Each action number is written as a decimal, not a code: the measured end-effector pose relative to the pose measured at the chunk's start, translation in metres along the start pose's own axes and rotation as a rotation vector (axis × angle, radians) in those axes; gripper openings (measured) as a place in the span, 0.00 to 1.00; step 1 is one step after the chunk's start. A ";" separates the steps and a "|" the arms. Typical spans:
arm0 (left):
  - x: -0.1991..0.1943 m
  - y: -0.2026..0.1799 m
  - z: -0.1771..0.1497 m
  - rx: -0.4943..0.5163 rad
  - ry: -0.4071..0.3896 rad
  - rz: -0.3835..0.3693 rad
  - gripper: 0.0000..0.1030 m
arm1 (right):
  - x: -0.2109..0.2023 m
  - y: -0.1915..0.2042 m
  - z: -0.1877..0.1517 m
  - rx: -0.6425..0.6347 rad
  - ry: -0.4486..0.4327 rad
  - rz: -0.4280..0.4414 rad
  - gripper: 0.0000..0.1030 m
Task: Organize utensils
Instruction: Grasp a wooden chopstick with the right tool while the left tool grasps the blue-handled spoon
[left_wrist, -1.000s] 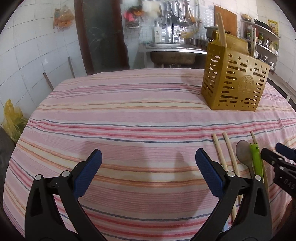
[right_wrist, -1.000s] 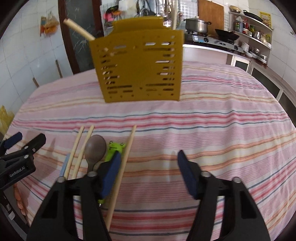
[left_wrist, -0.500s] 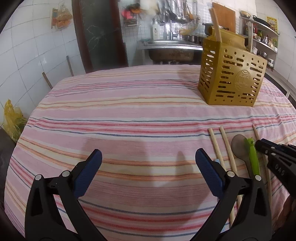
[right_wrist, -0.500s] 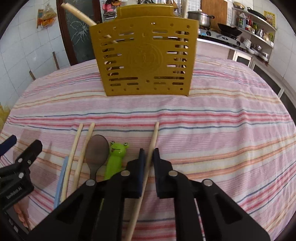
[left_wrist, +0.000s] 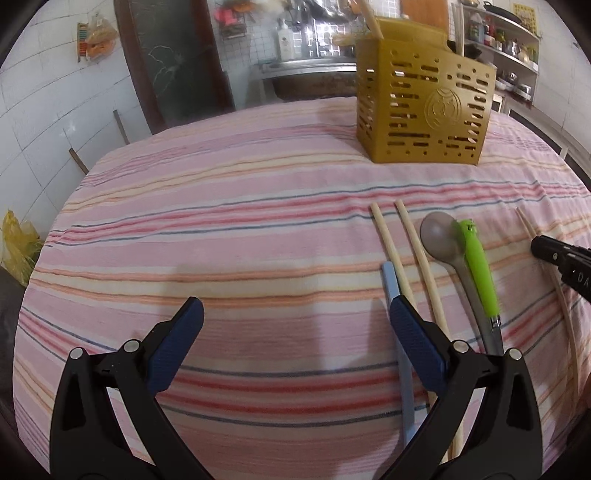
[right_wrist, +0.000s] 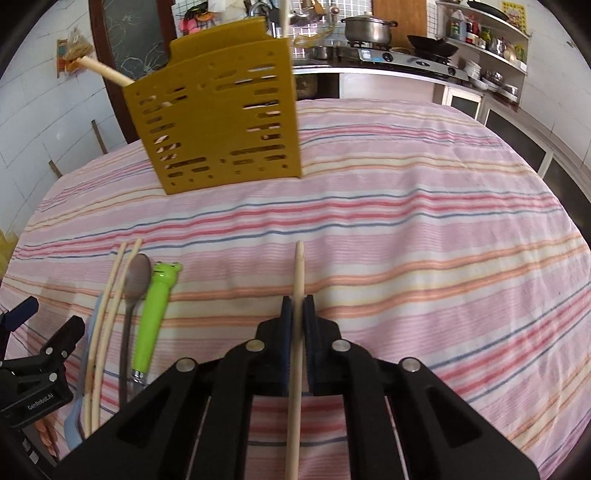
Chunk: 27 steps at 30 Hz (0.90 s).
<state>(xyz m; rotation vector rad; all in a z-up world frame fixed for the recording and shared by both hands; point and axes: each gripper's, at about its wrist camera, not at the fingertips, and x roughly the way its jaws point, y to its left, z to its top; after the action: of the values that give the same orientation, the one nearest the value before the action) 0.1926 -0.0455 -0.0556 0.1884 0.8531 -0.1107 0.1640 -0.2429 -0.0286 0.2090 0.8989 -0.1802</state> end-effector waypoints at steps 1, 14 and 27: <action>0.000 -0.001 -0.001 0.001 0.004 0.000 0.95 | 0.000 -0.001 -0.001 0.000 -0.002 0.000 0.06; 0.002 -0.013 -0.007 0.021 0.041 -0.015 0.92 | -0.001 -0.010 -0.002 0.012 -0.003 0.015 0.06; 0.013 -0.028 0.013 0.022 0.063 -0.083 0.39 | 0.009 -0.007 0.011 -0.015 0.044 0.021 0.07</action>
<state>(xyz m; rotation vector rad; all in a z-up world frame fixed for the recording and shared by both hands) 0.2052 -0.0761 -0.0604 0.1778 0.9230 -0.1927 0.1766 -0.2535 -0.0299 0.2093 0.9411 -0.1504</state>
